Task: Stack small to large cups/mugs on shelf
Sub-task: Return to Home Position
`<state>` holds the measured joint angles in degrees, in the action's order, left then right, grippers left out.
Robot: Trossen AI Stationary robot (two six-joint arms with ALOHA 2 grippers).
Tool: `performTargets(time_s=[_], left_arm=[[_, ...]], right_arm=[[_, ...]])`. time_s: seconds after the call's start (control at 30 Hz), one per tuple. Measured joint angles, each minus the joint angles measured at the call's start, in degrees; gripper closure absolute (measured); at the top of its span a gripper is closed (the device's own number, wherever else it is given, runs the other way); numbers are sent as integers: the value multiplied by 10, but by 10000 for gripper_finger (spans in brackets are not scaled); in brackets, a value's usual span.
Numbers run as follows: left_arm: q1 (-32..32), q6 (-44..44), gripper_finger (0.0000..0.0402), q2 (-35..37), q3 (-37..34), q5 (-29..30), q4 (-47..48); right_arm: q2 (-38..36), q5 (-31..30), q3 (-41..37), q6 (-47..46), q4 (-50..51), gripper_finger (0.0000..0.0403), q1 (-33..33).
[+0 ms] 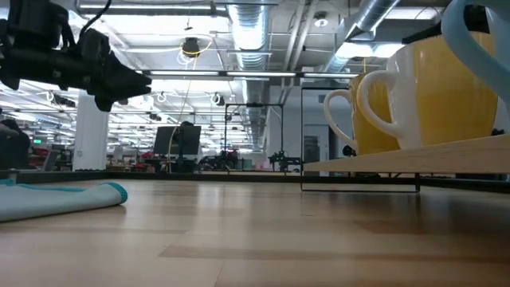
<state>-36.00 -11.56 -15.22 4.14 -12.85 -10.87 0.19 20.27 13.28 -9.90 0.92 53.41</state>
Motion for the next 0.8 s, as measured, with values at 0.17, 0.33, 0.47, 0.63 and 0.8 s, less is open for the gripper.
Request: performTargets(time_s=[0.17,0.33,0.47,0.63,0.8], left_arm=[[-7,1,267,17,-4,1,5],[-19,12,267,22,-4,7,15],[-23,18,267,21,-4,7,31],[-23,19,267,22,-4,7,31],[-23,14,267,33,-4,1,24]], right_arm=[[0,-3,-69,-13,-123,177,-13],[0,-11,-118,-35,-192,177,-21],[0,-11,-129,-38,-207,177,-20],[0,-11,-129,-38,-209,177,-20],[0,-11,-129,-41,-207,177,-20]])
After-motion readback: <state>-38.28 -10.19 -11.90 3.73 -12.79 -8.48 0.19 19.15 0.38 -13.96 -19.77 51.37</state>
